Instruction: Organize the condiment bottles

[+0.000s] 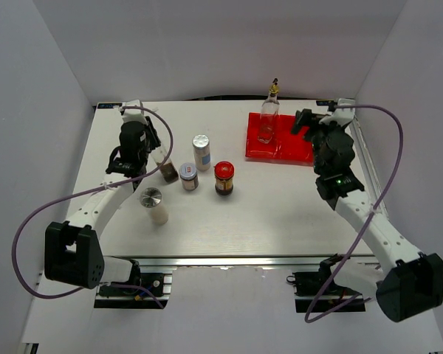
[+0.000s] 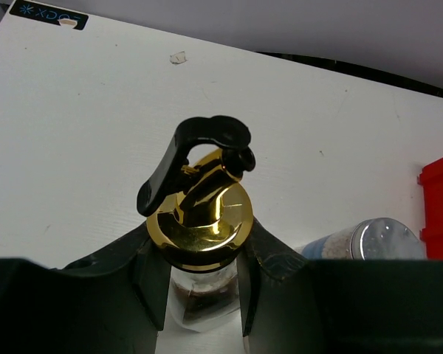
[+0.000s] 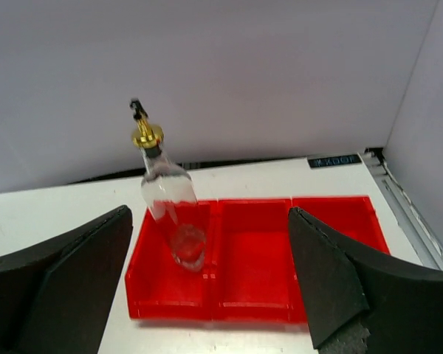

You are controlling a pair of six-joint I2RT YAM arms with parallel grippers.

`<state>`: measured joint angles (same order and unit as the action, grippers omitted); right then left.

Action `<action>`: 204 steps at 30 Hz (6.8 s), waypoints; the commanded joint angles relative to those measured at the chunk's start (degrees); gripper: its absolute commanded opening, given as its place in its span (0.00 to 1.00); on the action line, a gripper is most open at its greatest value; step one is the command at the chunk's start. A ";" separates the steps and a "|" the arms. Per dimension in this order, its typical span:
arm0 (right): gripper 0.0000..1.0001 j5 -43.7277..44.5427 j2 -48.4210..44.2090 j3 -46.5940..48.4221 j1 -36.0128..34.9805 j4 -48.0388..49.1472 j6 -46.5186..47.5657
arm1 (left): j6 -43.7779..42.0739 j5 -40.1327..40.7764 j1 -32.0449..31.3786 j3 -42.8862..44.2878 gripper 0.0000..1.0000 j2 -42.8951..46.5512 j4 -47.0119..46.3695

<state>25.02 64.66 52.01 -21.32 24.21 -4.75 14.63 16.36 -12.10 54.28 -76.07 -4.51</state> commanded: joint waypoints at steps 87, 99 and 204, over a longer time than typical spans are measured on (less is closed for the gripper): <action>0.90 15.86 -34.08 -21.60 2.78 -18.41 -10.36 | -12.70 12.20 -35.10 60.68 0.27 -51.90 -14.47; 0.89 13.92 -33.02 -20.63 2.78 -19.64 -10.01 | -12.96 11.68 -35.80 59.27 0.98 -49.00 -11.22; 0.12 -4.90 25.93 22.42 6.73 -9.27 4.40 | 22.19 29.61 -7.06 -10.69 0.98 25.27 22.62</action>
<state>18.26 87.83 68.07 -14.94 5.26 -1.30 36.49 44.80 -19.55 41.25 -51.22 17.15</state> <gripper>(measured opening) 0.657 0.982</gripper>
